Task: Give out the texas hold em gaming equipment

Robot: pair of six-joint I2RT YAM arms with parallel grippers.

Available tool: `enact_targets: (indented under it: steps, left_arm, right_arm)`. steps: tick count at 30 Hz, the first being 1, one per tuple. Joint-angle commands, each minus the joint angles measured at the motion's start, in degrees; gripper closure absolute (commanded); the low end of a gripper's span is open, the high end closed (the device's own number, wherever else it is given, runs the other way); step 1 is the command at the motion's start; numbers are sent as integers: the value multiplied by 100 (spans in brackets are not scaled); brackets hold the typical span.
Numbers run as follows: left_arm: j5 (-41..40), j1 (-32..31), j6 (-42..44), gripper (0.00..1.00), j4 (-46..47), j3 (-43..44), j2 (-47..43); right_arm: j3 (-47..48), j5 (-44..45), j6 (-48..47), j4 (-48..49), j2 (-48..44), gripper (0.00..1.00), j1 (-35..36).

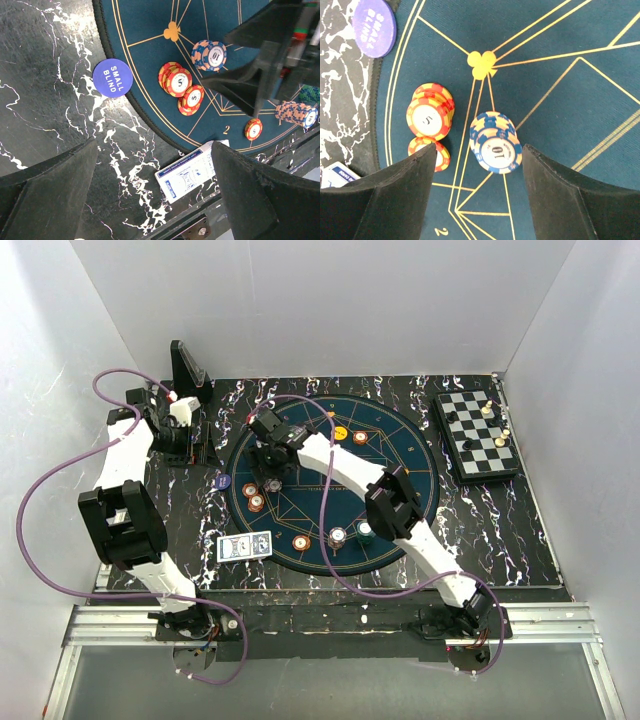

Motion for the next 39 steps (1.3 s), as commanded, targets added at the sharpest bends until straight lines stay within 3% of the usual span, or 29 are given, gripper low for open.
enact_targets:
  steps: [1,6,13,18,39]
  left_arm:
    - [87,41,-52,2,-3,9,-353]
    - [113,41,-123,2,-55,79,-423]
    - [219,50,-175,2,-38,18,-573]
    - [263,32,-211,2,-29,-53,-582]
    - [228,32,-158,2,-108,-18,-661]
  right_arm:
    - [152,255,-254,-257,-1058,23,-17]
    - [-788,563,-254,-414,-2068,23,-17]
    - [-3554,836,-148,-380,-3817,20,70]
    - [-4690,792,-78,-503,-4390,18,193]
    - [-5852,677,-61,-73,-4268,18,545]
